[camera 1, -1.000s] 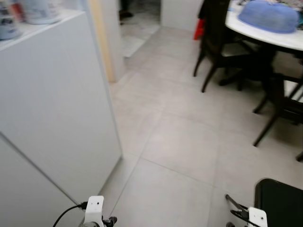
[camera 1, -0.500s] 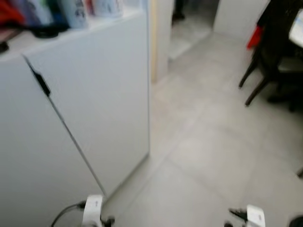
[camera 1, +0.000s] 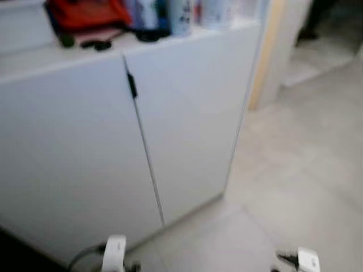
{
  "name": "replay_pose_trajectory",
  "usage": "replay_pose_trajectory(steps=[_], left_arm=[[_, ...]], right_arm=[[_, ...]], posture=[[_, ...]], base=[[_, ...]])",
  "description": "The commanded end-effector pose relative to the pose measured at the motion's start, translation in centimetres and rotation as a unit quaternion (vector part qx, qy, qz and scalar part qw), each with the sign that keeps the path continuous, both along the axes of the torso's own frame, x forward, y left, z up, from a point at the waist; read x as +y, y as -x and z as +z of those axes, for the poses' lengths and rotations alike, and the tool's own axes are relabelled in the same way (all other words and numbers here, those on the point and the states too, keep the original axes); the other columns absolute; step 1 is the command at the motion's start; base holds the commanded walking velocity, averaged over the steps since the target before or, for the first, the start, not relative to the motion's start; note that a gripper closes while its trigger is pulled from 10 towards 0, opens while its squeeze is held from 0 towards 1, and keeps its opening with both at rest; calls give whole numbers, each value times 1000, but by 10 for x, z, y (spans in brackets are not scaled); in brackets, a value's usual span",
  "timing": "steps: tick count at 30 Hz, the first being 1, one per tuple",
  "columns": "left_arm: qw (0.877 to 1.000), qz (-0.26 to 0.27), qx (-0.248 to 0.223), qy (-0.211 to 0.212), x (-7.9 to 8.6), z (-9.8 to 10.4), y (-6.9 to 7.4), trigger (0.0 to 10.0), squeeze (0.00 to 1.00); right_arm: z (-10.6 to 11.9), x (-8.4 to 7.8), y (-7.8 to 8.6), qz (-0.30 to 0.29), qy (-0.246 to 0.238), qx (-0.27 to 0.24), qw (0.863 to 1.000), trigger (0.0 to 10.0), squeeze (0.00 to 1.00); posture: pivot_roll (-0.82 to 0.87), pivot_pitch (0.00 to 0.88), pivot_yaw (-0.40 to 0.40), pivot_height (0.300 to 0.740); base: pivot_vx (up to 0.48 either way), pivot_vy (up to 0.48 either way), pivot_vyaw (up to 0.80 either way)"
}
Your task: Restocking fridge
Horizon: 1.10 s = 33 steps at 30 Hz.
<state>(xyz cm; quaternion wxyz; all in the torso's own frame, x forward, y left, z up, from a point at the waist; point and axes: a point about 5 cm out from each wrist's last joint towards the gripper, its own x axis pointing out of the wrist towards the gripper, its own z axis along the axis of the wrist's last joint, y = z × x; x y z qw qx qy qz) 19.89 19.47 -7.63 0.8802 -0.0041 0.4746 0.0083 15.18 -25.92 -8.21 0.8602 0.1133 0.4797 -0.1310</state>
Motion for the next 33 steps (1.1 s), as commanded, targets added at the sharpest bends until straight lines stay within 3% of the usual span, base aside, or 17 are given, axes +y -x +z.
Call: replay_pose_trajectory(steps=[1,25,33], left_arm=[[1000,5,5,-7,5,0,2,10000,0],[1000,12,6,-17,6,0,2,10000,0],[1000,23,6,-17,7,-1,2,10000,0]], right_arm=[[1,3,-4,1,-5,-5,1000,10000,0],[1,3,-4,3,-8,-5,1000,10000,0],[0,3,-3,-18,-10,-5,1000,10000,0]], posture=[[87,0,-31,740],[86,0,-32,740],[88,0,-32,740]], base=[[0,0,800],[0,0,792],[0,0,0]])
